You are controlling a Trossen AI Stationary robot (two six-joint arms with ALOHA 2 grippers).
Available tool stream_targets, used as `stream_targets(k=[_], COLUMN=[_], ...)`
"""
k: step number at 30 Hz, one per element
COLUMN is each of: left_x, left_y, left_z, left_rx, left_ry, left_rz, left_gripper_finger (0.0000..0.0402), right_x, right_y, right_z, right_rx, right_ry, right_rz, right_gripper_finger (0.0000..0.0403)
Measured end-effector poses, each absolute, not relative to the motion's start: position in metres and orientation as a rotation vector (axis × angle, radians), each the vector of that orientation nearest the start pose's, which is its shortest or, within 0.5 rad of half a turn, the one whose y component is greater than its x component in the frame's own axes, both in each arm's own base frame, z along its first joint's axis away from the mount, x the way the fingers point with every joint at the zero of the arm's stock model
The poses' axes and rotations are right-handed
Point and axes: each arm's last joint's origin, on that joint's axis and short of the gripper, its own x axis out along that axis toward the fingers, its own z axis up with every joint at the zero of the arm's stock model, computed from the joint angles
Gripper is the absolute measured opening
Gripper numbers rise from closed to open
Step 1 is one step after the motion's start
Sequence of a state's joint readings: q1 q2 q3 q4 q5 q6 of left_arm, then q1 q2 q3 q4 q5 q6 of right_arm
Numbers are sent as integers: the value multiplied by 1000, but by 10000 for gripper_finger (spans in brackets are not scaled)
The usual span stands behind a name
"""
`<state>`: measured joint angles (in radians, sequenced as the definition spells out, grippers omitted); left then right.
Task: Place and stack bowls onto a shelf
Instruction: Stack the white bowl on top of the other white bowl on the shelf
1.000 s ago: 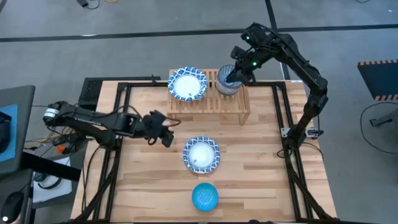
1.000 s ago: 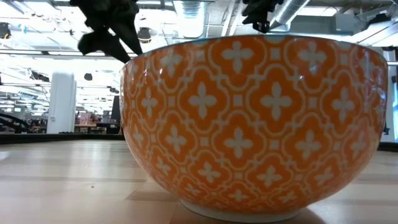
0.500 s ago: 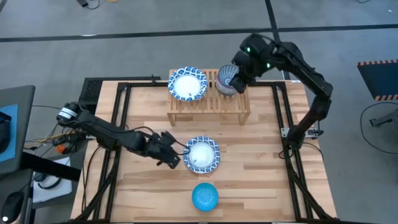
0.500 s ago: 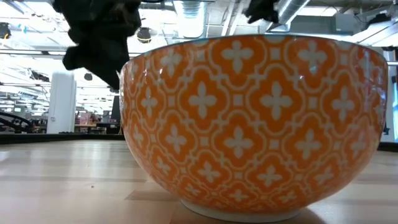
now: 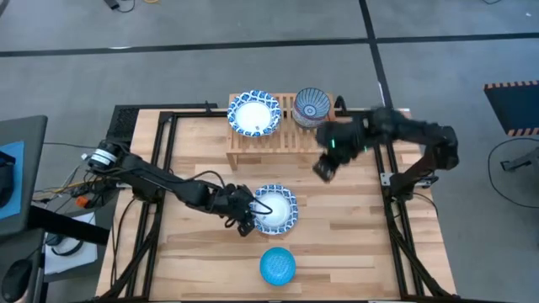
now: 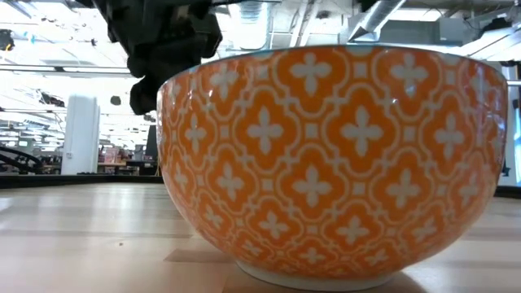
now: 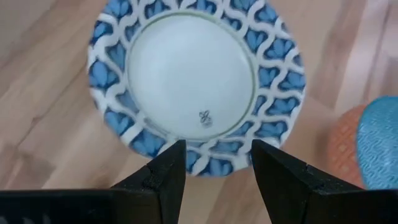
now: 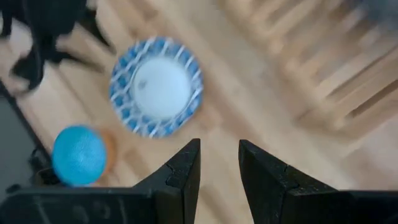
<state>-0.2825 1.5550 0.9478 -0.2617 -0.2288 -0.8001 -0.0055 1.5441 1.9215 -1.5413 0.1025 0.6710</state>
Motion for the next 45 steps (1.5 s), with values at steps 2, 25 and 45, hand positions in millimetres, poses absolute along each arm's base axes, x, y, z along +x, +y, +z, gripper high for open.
stream_targets(k=[2,25,45], left_x=[300,315,326], left_y=[-80,-26,-28], left_z=[206,180,147], left_rx=[-511,-527,-509], left_ry=[813,899,1013], left_rz=[276,411,337], left_gripper_finger=[167,167,9], right_x=[257,273,282], right_y=[17,111,84], right_z=[412,329,329], right_rx=[575,858,835], right_ry=[1092,981,951], right_rz=[-475,-517,-571], right_gripper_finger=[134,134,134])
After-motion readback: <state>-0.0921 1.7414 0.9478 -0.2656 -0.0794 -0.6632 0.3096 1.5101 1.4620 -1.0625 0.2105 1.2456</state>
